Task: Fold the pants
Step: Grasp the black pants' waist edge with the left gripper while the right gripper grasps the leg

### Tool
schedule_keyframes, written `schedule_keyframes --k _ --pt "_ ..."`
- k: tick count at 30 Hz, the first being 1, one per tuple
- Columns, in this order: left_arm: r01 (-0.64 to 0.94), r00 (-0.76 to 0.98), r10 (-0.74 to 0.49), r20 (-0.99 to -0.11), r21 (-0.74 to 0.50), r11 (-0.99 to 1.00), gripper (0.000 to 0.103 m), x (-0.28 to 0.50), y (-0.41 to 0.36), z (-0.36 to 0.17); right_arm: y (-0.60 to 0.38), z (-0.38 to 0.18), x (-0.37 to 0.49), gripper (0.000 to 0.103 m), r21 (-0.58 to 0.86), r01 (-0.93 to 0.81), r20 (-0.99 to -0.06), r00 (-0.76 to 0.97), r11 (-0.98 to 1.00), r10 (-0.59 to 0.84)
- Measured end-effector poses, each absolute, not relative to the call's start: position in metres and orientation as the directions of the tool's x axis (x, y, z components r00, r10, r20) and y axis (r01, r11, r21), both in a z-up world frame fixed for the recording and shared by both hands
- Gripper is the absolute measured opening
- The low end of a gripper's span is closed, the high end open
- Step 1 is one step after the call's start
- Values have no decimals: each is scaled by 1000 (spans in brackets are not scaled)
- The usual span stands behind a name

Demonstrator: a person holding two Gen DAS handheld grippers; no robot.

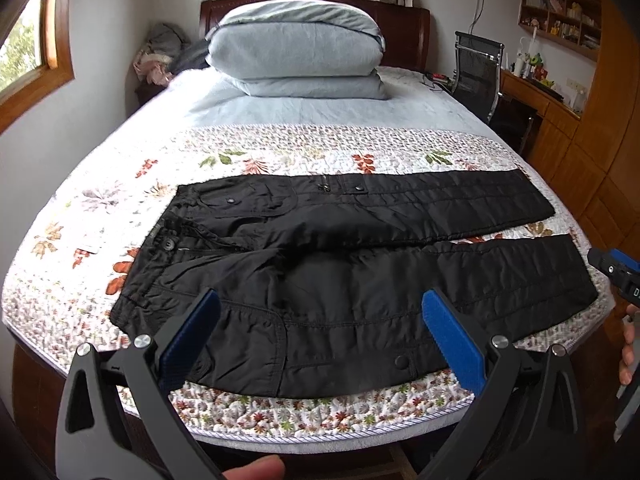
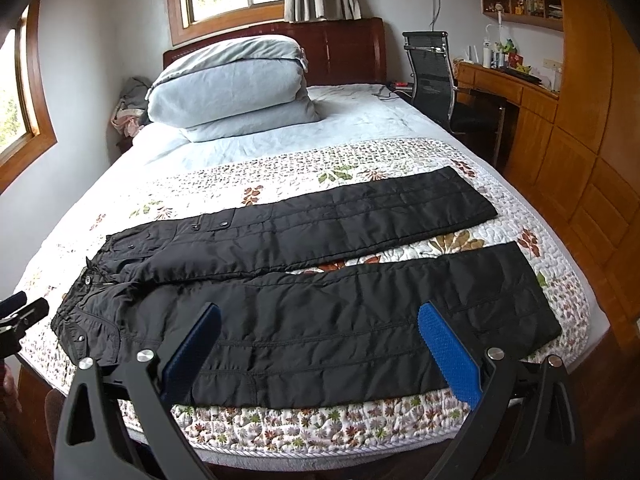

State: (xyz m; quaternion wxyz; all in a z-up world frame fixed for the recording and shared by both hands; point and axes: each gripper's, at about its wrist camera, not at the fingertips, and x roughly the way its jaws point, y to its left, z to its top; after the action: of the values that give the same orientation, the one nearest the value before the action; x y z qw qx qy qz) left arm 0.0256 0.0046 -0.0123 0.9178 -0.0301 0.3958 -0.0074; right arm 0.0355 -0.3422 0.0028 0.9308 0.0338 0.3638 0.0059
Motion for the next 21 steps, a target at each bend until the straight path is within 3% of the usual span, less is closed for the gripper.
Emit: schedule_keyframes --k 4,8,11,15,18,21 --pt "93 620 -202 -758 -185 978 101 61 25 -10 -359 19 60 100 15 10 -672 740 1000 2" --pt "107 509 -243 -826 -219 970 101 120 59 -17 -399 39 124 100 -69 24 -682 728 997 -65" --pt "24 365 -293 -884 -305 952 101 183 108 -41 -436 36 194 100 28 -32 -766 642 999 42" --pt "-188 260 -375 -890 -427 884 101 248 184 -71 -489 7 294 100 134 -8 -866 485 991 121" --pt "-312 211 -357 -910 -409 858 101 288 234 -92 -521 -27 359 100 133 29 -913 393 991 111" --pt "-384 123 -287 -950 -313 869 101 325 276 -115 -539 -55 404 100 127 33 -935 339 991 109"
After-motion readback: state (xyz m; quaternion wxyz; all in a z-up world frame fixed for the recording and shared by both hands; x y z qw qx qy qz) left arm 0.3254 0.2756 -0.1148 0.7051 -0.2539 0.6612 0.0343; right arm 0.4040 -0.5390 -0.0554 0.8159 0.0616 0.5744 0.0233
